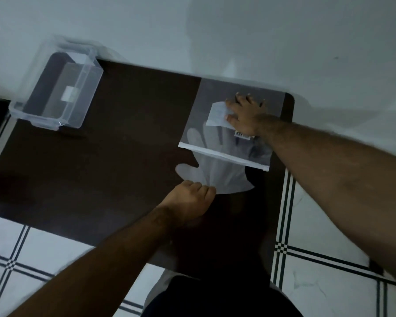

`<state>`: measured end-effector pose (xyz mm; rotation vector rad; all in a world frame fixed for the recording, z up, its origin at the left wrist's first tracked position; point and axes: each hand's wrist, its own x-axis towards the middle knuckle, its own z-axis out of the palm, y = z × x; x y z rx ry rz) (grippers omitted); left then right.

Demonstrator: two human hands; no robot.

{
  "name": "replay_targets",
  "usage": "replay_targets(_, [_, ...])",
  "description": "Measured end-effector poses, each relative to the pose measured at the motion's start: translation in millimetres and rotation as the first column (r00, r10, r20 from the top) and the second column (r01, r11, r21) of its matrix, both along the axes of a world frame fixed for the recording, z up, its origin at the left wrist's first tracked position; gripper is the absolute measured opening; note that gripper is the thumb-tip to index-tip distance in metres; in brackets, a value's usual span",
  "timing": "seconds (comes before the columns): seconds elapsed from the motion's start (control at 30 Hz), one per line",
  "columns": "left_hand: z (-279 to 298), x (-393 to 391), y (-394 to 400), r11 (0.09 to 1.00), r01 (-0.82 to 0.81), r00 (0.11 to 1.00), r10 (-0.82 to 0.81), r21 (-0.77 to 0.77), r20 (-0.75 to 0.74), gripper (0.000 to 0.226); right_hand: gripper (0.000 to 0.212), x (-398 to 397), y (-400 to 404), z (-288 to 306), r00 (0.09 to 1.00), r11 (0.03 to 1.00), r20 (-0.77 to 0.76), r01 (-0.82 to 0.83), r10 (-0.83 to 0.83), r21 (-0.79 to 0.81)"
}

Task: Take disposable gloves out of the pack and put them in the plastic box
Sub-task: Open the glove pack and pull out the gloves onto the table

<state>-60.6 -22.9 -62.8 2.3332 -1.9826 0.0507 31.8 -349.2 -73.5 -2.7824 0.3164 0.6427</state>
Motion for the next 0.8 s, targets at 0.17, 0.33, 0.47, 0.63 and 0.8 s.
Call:
replay_targets(0.17, [4.9, -32.4, 36.3, 0.993, -0.117, 0.99, 0.115, -0.016, -0.082, 0.016, 0.067, -4.3, 12.6, 4.9, 0.997, 0.994, 0.07, -0.02, 0.027, -0.103])
replay_targets(0.33, [2.6, -52.3, 71.8, 0.989, -0.151, 0.981, 0.15, 0.001, -0.121, 0.025, 0.056, -44.0, 66.7, 21.0, 0.978, 0.986, 0.198, -0.038, 0.069, -0.16])
replay_targets(0.47, [-5.3, -57.5, 97.6, 0.989, -0.145, 0.98, 0.14, -0.027, -0.143, 0.022, 0.043, -100.1, 113.4, 28.3, 0.954, 0.994, 0.293, -0.039, 0.068, -0.102])
replay_targets(0.63, [-6.4, -65.1, 126.9, 0.996, -0.087, 0.979, 0.083, -0.016, -0.184, 0.02, 0.041, -162.2, 165.0, 31.4, 0.952, 0.994, 0.286, -0.092, 0.106, -0.062])
replay_targets(0.8, [-6.2, -69.7, 155.5, 0.999, -0.038, 0.981, 0.041, 0.02, -0.192, 0.011, 0.04, -214.6, 225.7, 28.6, 0.942, 0.979, 0.278, -0.201, 0.189, 0.014])
